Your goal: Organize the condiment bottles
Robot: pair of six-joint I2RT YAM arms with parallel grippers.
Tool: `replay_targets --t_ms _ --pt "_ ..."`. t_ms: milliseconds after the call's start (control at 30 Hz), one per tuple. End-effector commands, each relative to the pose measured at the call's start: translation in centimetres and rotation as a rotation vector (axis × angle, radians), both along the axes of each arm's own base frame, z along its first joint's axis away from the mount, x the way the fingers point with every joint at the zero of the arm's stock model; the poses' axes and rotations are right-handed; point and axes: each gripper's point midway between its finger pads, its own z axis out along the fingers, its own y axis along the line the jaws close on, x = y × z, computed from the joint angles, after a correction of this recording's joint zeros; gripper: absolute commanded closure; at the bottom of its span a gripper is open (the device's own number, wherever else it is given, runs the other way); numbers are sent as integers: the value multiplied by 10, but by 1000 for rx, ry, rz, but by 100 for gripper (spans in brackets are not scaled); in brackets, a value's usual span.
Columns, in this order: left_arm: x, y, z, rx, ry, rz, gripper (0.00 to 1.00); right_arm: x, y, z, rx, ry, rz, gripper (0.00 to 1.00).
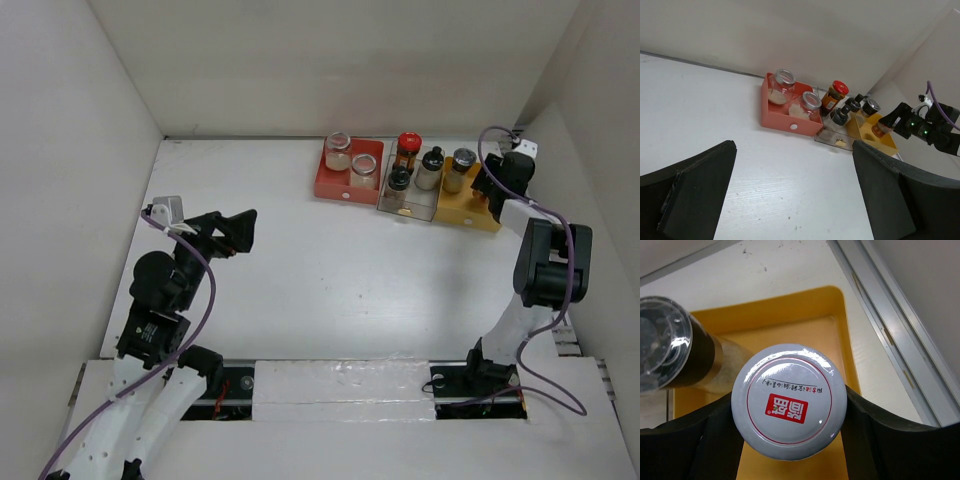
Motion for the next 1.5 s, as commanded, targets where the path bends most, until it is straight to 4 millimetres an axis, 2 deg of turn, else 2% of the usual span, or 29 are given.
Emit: replay_targets --t_ms 0,100,267,300,367,400,500,533,600,633,667,700,733,767,800,833,900,933,967,1000,1067,1100,1133,1167,1233,1300,1333,1400,1467 --pt "-1 -1 27 -18 -68 -11 1 40 -10 61 -51 -213 8 40" --pt "-1 -1 27 -18 -68 -11 1 48 -12 44 -44 -184 8 34" --pt "2 -1 24 -16 -57 -2 1 41 -12 38 -36 -172 -5 13" --pt "2 -1 24 -16 -57 -2 0 39 -12 54 -43 -204 -5 11" --pt "3 -1 26 -16 -57 -2 0 32 -10 66 -41 -233 -8 9" --pt "3 -1 24 -12 -49 -2 0 27 -10 92 -54 -280 -16 9" --pt "4 0 24 -13 -48 9 0 11 -8 116 -57 -325 -28 9" --pt "4 1 24 -13 -48 9 0 0 -5 144 -59 -380 -30 9" --pt "2 3 26 -18 -57 21 0 -13 3 158 -53 -413 -21 9" --pt "2 3 24 -14 -48 21 0 -26 6 185 -64 -470 -20 9" --pt "2 3 24 -14 -48 21 0 -32 17 194 -61 -489 7 9" --pt "2 3 24 -14 -48 21 0 -36 38 202 -50 -510 78 9" --pt "2 3 24 -14 -48 21 0 -43 51 199 -41 -510 118 9" --pt "2 3 24 -14 -48 21 0 -57 66 225 -37 -580 157 9" --pt "2 3 24 -14 -48 21 0 -63 89 230 -25 -603 236 9" --pt "1 2 24 -13 -48 10 0 -70 121 234 -6 -623 321 9" --pt "1 2 24 -13 -48 10 0 -90 160 235 19 -648 431 9" --pt "1 1 24 -22 -46 9 0 -101 204 233 53 -654 564 9" --pt "1 0 24 -21 -46 0 0 -109 225 218 62 -630 632 9" --pt "1 0 24 -21 -46 0 0 -116 246 210 68 -620 700 0" --pt "-1 1 29 -28 -63 0 0 -142 303 194 110 -586 894 0" --pt "-4 1 31 -31 -72 0 0 -148 320 169 121 -517 954 0" --pt "-4 1 31 -31 -72 0 0 -157 335 153 97 -465 1023 0" --pt "-4 1 31 -31 -72 0 0 -176 359 135 100 -409 1114 0" --pt "-4 1 31 -31 -72 0 0 -194 374 93 100 -296 1165 0" --pt "-4 1 31 -31 -72 0 0 -216 391 67 119 -230 1228 0" --pt "-4 1 31 -31 -72 0 0 -228 392 42 131 -164 1242 0" --pt "-4 0 31 -30 -72 -9 0 -249 403 22 147 -116 1299 0" --pt "-2 -1 28 -26 -62 -9 0 -261 403 6 159 -64 1296 0"
